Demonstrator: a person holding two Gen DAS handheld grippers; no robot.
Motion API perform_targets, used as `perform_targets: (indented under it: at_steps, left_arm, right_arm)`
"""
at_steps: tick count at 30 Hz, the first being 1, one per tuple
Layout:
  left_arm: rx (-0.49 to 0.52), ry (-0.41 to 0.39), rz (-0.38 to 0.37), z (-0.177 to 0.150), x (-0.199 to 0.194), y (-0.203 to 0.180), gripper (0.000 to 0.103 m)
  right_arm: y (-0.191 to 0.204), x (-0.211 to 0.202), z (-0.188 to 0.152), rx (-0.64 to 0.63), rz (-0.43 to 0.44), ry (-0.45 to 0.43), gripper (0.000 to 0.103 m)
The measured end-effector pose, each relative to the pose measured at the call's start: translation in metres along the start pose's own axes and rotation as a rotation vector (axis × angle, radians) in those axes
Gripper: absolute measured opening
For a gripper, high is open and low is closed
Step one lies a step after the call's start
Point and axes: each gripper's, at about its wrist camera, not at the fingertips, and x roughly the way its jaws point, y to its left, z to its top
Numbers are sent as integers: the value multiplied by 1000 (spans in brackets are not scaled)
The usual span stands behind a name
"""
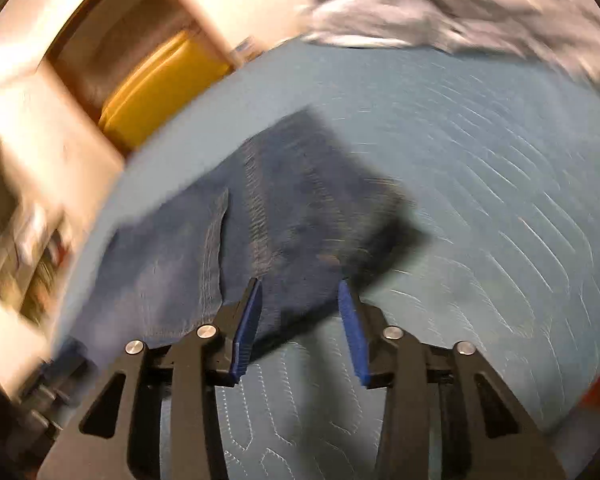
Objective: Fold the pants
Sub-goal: 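Grasp the jeans waistband with the left tool while the right tool grasps beside it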
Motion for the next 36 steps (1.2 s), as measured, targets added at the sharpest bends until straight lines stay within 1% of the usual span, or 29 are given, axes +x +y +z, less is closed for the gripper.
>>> perform_targets:
  at_steps: [1,2,4,5,6,7,8,9,10,11,12,15,17,19,21,23,26,27,28,29,30,31,33,34,35,36]
  left_arm:
    - [48,3,-26,7,10,-18,52]
    - [96,7,-50,14,23,-39,52]
    - [173,22,-78,22,44,-69,52]
    - [225,31,-83,25,60,-89,52]
    - [250,42,-79,25,70,-97,50]
    - [267,69,-78,25,83,-104,44]
    - [281,100,-88,25,95,-107,30]
    - [293,117,-76,22,101,-106,17]
    - [291,124,-54,20,104,-105,2]
    - [265,117,-68,19,103,-102,2]
    - [225,112,-88,19,98,-96,2]
    - [228,90,-88,19,89,-94,1]
    - [200,76,-103,22,82,-90,1]
    - [212,83,-108,24,81,-92,1]
    - [238,94,-101,20,85,-98,1]
    - [236,102,-101,15,90,-101,1]
    - [227,107,-97,5,96,-100,1]
    - [216,106,-100,4,96,-98,2]
    - [198,112,-110,5,96,-96,9]
    - [165,111,-145,8,92,-94,21]
    - [158,97,-155,10,88,-94,27]
    - [170,67,-148,15,84,-97,31]
    - [182,41,-144,25,82,-102,32]
    - [174,38,-147,30,85,-104,36]
    - [175,32,-145,36,91,-108,38]
    - [186,29,-142,38,96,-112,38]
  right_arm:
    - [-12,2,6,23,-1,6,36]
    - [-16,2,8,13,8,7,35]
    - [-9,3,14,-72,-13,4,35]
    - [-3,6,18,-120,-21,14,35]
    - [-1,10,21,-139,-29,24,35]
    - [-3,12,22,-136,-41,31,35]
    - [-5,14,24,-129,-36,37,35]
    - [-6,15,24,-143,-39,42,33]
    - [-3,18,26,-191,-55,40,30]
    - [1,19,29,-222,-53,40,30]
    - [0,18,31,-241,-40,41,28]
    - [-3,21,30,-264,-17,48,21]
    - [3,22,31,-294,-6,54,6]
    - [12,21,30,-326,-35,41,3]
    - [13,19,32,-312,-45,40,2]
    - [11,20,31,-299,-59,49,1]
    - [13,19,28,-304,-104,43,0]
    - [12,17,27,-300,-131,39,0]
    - [8,16,29,-290,-190,20,0]
    - [1,16,31,-261,-186,23,0]
    - [-6,16,34,-221,-153,31,0]
    - [-10,11,36,-205,-136,17,0]
    - [-11,-7,42,-206,-128,-32,0]
    - [-13,-12,46,-192,-116,-42,0]
    - [-14,-18,50,-181,-96,-50,3]
    - [-13,-24,55,-184,-77,-55,15]
